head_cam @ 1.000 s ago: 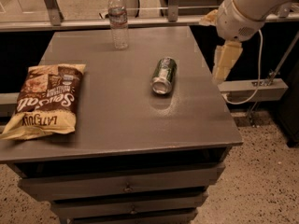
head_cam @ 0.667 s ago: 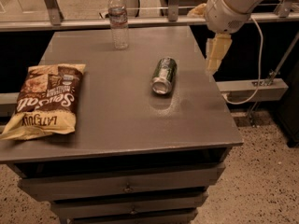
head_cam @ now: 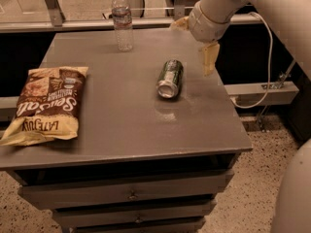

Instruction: Place green can upright

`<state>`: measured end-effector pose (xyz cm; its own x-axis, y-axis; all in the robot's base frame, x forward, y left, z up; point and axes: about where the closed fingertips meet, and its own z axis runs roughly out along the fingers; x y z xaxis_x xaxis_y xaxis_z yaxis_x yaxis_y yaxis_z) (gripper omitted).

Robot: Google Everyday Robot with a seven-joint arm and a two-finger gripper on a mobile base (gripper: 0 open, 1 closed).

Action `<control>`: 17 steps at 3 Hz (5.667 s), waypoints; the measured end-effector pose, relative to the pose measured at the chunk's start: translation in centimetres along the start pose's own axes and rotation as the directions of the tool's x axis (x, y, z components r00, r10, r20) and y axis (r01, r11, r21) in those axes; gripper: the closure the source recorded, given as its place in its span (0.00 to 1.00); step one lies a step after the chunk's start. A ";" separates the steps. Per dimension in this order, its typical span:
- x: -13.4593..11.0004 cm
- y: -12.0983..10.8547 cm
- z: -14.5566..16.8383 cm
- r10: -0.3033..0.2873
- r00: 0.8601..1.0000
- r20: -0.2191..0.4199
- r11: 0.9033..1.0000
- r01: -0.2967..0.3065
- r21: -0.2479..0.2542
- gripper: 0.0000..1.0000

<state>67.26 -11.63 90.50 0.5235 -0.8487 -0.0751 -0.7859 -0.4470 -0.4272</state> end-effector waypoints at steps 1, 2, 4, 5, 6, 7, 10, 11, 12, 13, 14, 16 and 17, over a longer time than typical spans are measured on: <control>-0.1 0.0 2.4 -0.126 0.992 -0.029 0.991 0.124 -0.057 0.00; -0.5 0.6 4.1 -0.272 0.962 -0.040 0.953 0.263 -0.148 0.00; -1.4 1.5 5.0 -0.411 0.912 -0.017 0.882 0.393 -0.262 0.00; -2.6 1.6 5.3 -0.464 0.886 0.015 0.844 0.447 -0.296 0.03; -3.6 1.3 5.8 -0.492 0.869 0.043 0.820 0.480 -0.313 0.33; -3.8 1.0 6.2 -0.492 0.868 0.061 0.814 0.484 -0.321 0.64; -3.7 -2.9 -1.0 -0.417 0.908 0.026 0.902 0.418 -0.105 1.00; -3.8 -3.1 0.0 -0.427 0.904 0.026 0.897 0.427 -0.115 1.00; -4.6 -1.9 -1.5 -0.535 0.845 0.001 0.845 0.535 -0.005 1.00; -5.8 -2.6 -2.2 -0.699 0.709 -0.094 0.688 0.702 0.182 1.00; -6.8 -4.0 -3.4 -0.772 0.607 -0.187 0.551 0.786 0.279 1.00; -7.1 -4.2 -3.5 -0.826 0.516 -0.227 0.456 0.848 0.269 1.00; -7.1 -4.3 -3.7 -0.858 0.432 -0.278 0.365 0.893 0.263 1.00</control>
Offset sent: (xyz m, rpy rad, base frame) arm 0.0067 0.0137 -0.0472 -0.2871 0.0233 0.3119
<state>65.69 -4.78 96.23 0.8088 -0.0624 0.5847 0.2672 -0.8468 -0.4599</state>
